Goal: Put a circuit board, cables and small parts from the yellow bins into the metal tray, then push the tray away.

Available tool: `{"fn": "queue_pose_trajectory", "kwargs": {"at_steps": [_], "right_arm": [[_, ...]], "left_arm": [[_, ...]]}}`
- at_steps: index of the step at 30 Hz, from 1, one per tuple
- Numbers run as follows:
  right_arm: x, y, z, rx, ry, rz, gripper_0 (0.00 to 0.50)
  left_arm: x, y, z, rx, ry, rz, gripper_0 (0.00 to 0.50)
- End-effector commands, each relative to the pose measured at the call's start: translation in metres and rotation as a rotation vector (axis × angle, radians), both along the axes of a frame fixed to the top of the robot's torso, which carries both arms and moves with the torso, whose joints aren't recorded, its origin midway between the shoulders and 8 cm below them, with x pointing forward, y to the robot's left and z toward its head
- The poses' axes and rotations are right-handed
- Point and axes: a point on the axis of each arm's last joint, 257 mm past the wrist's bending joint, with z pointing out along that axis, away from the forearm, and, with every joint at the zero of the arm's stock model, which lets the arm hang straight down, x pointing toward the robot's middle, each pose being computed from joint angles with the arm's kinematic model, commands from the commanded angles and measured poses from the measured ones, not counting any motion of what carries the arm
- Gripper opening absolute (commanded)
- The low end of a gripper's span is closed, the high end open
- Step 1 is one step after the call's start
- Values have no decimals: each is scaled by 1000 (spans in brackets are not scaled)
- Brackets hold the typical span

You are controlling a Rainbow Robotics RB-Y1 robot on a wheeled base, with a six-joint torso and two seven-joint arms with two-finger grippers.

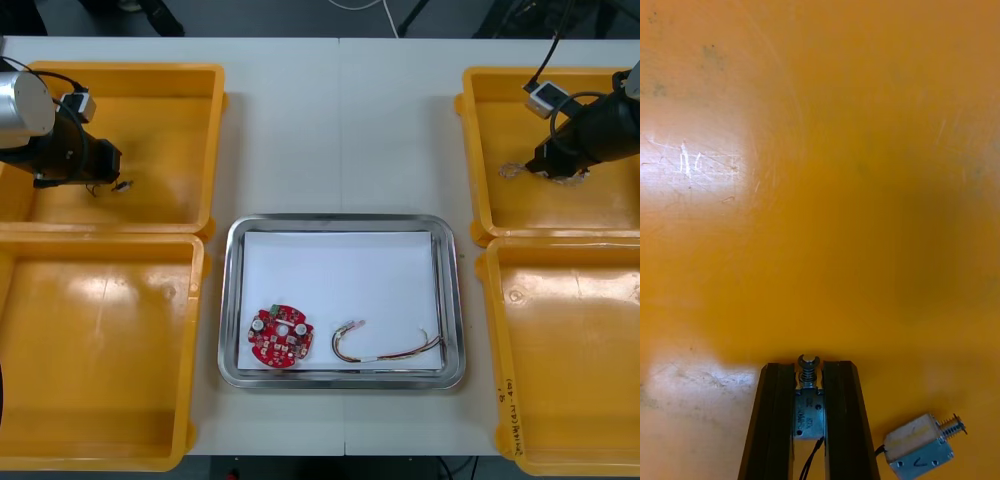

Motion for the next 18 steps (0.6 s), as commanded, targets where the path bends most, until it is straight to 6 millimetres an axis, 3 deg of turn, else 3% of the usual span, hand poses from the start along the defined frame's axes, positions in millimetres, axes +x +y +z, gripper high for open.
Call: {"fn": "queue_pose_trajectory", "kwargs": {"at_steps": [1,7,15,18], "right_arm": [[3,9,0,-1,-22,39,500],[-1,8,0,8,-7,41,500],[-10,-3,41,-53,-2,84,500],[-15,-4,46,-74,17,96,500]], "left_arm": [[-3,-8,-10,56,7,-106,0],[-1,-7,-4,42,-2,-100,0],[-10,4,37,31,24,-84,0],[-12,6,50,28,27,-81,0]]}}
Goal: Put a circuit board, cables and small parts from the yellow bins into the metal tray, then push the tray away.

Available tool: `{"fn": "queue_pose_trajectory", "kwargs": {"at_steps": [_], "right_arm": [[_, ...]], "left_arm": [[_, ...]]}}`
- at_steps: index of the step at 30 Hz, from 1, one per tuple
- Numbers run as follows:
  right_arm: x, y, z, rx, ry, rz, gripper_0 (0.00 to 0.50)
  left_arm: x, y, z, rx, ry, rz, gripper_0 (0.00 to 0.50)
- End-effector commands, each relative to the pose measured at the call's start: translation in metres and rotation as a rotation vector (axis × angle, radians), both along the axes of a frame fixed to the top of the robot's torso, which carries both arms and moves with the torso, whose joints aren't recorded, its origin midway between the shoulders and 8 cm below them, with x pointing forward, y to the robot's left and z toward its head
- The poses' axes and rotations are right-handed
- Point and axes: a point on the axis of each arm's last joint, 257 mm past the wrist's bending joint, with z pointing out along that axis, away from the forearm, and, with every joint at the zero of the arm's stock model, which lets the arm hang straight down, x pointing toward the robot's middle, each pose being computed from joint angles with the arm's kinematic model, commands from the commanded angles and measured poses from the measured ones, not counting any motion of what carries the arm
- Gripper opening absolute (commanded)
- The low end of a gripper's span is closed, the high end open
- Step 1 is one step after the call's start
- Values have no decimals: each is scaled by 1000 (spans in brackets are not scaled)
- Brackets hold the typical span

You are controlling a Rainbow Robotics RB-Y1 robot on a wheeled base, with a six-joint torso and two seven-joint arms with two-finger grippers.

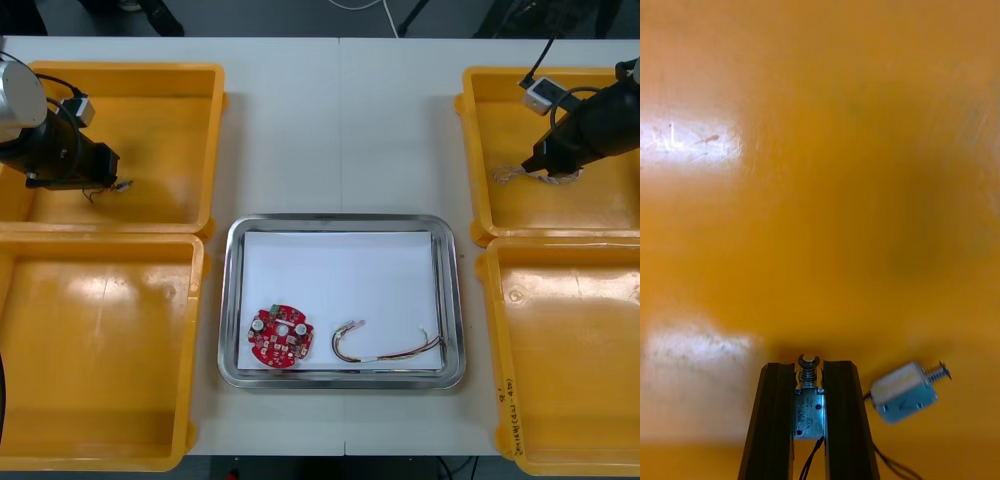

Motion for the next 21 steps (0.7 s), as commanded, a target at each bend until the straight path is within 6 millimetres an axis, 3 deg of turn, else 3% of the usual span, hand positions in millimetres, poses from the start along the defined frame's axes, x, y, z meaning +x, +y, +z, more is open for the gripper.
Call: {"fn": "queue_pose_trajectory", "kwargs": {"at_steps": [1,11,21], "right_arm": [[0,-20,30,-82,-34,28,500],[-3,-27,4,-75,-44,11,500],[-2,-12,-14,-46,-48,20,500]], "left_arm": [[6,13,55,62,-58,-79,0],[-8,21,97,102,-41,-76,0],[-27,15,121,131,-13,-77,1]]}}
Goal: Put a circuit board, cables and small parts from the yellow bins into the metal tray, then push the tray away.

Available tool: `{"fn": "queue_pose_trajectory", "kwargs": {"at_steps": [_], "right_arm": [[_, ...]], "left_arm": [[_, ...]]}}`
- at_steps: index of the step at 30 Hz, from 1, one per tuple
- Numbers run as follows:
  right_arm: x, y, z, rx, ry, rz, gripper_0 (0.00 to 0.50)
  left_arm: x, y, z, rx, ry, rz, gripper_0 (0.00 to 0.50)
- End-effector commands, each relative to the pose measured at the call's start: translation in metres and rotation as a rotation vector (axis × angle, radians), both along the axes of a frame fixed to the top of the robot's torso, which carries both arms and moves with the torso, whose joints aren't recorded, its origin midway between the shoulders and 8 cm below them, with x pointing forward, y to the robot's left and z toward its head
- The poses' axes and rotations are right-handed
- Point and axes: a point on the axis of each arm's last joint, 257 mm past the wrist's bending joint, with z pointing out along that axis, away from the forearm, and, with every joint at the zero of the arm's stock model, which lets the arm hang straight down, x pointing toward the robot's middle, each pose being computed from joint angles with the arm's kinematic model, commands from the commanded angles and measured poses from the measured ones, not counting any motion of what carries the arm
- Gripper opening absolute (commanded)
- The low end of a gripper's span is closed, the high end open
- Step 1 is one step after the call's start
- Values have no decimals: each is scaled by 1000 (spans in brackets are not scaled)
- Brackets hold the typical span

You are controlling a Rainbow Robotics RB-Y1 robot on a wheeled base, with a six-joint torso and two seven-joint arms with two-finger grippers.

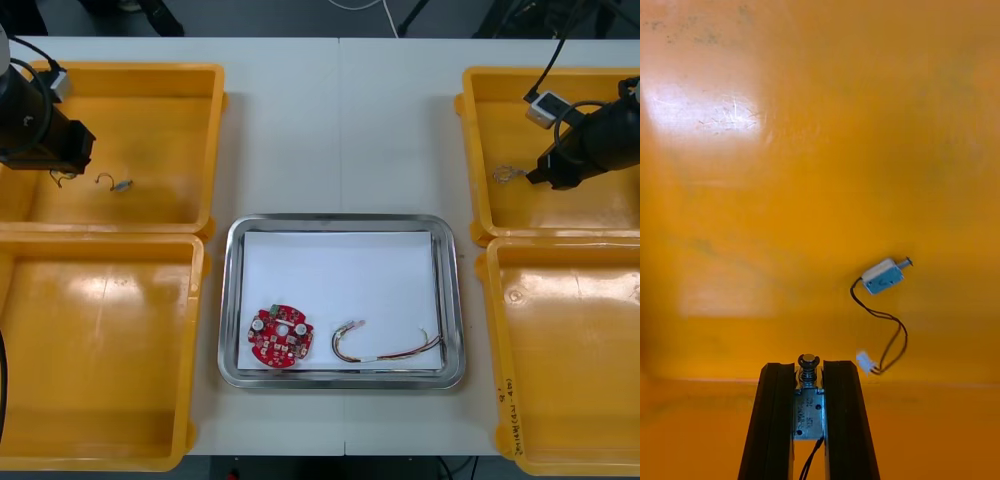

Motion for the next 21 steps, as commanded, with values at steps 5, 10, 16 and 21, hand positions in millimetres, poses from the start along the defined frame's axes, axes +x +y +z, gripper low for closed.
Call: {"fn": "queue_pose_trajectory", "kwargs": {"at_steps": [5,10,16,21], "right_arm": [[7,7,-4,-24,-48,33,500],[9,15,-6,-18,-52,40,500],[10,22,-9,-13,-56,47,500],[10,24,-13,-8,-60,48,308]], "left_arm": [[-8,-4,77,52,-68,-51,1],[-20,-28,84,29,-55,-34,0],[-20,-70,95,2,-100,-16,1],[-18,-104,99,-12,-143,-10,1]]}}
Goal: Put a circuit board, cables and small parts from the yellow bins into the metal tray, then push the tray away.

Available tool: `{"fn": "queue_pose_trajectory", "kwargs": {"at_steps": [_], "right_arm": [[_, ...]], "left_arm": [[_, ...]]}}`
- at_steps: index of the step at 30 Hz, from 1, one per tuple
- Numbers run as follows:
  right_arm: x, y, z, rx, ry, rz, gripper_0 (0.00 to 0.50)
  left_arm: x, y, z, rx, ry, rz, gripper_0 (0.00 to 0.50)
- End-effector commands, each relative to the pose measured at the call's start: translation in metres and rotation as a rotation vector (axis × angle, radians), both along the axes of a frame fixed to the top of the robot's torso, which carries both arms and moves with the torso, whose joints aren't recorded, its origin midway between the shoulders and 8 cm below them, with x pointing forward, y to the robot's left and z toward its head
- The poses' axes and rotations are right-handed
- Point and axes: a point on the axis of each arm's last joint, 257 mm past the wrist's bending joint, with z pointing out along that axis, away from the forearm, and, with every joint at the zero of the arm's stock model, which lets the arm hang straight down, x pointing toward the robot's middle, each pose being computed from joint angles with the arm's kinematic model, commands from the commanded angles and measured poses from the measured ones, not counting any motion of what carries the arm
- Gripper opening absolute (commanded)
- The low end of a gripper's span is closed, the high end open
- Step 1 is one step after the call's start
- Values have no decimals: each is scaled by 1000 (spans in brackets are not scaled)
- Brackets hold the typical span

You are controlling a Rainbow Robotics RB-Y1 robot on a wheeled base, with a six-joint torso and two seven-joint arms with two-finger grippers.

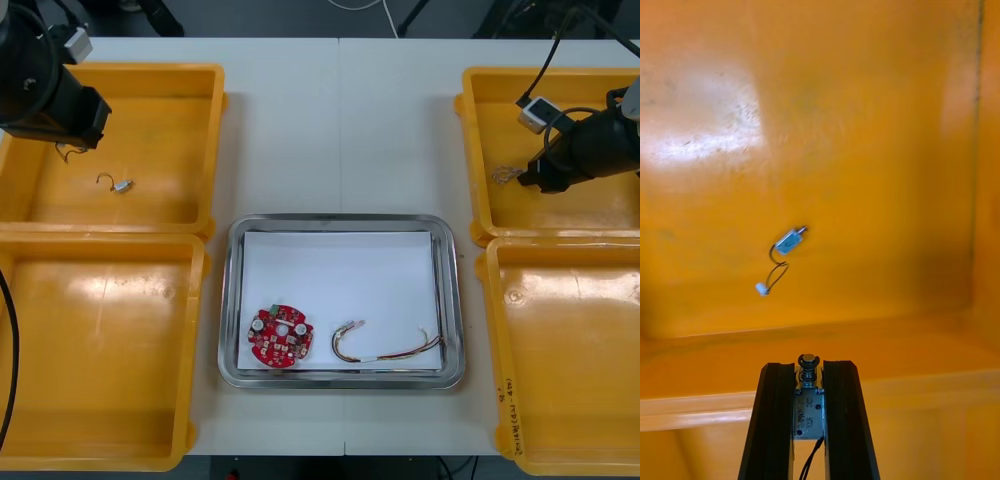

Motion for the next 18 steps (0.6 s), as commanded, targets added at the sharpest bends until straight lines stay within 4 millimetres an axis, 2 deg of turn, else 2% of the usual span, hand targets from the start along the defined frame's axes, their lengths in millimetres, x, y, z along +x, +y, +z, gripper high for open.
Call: {"fn": "queue_pose_trajectory", "kwargs": {"at_steps": [1,3,4,11,18], "right_arm": [[2,16,-4,-21,-20,56,104],[2,16,-4,-21,-20,56,19],[3,16,-3,-20,-24,56,0],[6,19,4,-13,-41,60,0],[11,22,40,-60,-93,98,0]], "left_arm": [[10,-51,35,-80,-105,100,0],[10,-65,34,-88,-114,102,1],[9,-75,34,-95,-120,102,0],[4,-124,24,-140,-121,118,0],[-6,-168,9,-182,-100,114,0]]}}
